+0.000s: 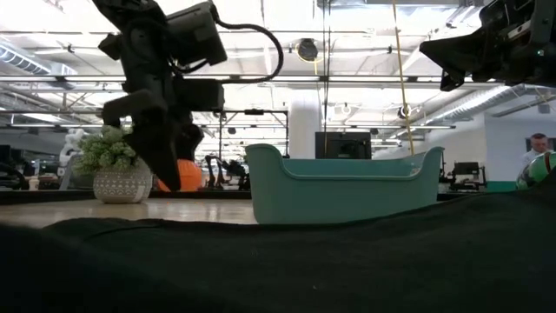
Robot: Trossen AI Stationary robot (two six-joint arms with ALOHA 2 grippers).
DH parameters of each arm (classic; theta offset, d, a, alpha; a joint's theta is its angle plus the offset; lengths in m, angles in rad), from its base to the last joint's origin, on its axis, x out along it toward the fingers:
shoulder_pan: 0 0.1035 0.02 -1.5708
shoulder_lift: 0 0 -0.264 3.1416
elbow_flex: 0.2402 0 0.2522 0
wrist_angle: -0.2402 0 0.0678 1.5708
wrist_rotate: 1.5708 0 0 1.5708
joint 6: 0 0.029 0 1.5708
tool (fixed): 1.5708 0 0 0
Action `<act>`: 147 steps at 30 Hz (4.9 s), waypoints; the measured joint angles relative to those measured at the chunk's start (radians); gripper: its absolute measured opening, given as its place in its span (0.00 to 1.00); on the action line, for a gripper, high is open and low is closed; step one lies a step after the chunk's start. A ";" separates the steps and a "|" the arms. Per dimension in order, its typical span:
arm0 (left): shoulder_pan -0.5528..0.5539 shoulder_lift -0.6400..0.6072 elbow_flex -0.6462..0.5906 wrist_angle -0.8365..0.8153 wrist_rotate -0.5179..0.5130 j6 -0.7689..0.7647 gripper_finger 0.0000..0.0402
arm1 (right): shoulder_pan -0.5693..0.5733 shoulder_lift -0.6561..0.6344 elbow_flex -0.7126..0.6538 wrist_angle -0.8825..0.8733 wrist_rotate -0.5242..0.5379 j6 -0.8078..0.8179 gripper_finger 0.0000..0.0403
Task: Pick and placing Produce into tupperware
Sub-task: Put the tangerine in the blue bin
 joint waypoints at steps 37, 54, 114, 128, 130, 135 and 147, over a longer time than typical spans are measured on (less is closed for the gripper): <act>-0.001 -0.083 0.288 -0.129 0.000 0.082 0.61 | 0.000 0.002 0.000 0.000 0.000 -0.022 0.00; -0.038 -0.083 0.288 -0.012 0.000 0.070 0.61 | 0.000 0.002 0.000 0.015 0.000 -0.022 0.00; -0.150 0.342 0.589 0.150 0.106 0.668 0.61 | 0.000 0.023 0.000 0.015 -0.001 0.004 0.00; -0.210 0.340 0.636 0.044 -0.131 0.124 0.61 | 0.000 0.023 0.000 0.015 -0.001 0.004 0.00; -0.213 0.340 0.636 0.046 -0.175 0.049 0.61 | 0.000 0.023 0.000 0.015 -0.001 0.004 0.00; -0.229 0.360 0.636 0.063 -0.256 -0.088 0.61 | 0.000 0.023 0.000 0.015 -0.001 0.037 0.00; -0.253 0.431 0.636 0.051 -0.242 -0.185 0.61 | 0.001 0.044 0.000 0.000 -0.003 0.039 0.00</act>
